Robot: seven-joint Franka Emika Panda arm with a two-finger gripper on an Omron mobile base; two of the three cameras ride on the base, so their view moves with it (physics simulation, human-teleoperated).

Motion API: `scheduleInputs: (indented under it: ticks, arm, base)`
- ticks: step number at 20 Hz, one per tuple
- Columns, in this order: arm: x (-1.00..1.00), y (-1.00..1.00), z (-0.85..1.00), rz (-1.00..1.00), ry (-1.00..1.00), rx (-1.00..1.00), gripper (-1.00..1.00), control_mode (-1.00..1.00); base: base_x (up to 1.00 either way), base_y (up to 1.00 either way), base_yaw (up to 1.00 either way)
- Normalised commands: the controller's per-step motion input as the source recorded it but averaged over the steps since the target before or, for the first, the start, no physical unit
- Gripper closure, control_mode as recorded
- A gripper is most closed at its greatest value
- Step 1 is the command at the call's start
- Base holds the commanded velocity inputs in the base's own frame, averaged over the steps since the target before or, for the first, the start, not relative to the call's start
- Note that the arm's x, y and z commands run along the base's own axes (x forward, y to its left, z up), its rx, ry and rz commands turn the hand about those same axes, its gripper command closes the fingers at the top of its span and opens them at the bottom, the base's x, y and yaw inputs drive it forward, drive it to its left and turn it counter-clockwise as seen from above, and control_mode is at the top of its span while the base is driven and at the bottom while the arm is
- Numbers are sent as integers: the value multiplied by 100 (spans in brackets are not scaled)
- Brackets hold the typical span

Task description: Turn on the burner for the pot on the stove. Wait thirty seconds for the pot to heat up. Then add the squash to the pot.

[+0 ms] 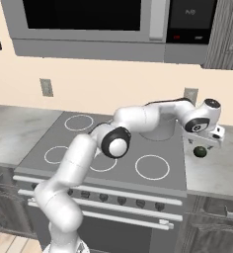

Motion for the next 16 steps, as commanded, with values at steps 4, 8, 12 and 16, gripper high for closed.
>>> scheduleInputs:
  ticks: [4, 8, 12, 16]
  arm:
    - [18, 0, -43, 0, 0, 0, -100, -100]
    - [28, 0, -68, 0, 0, 0, -100, -100]
    - [45, 0, -44, 0, 0, 0, -100, -100]
    - [56, 0, -24, 0, 0, 0, -100, -100]
  base:
    - [0, 0, 0]
    - [0, 0, 0]
    - [0, 0, 0]
    - [0, 0, 0]
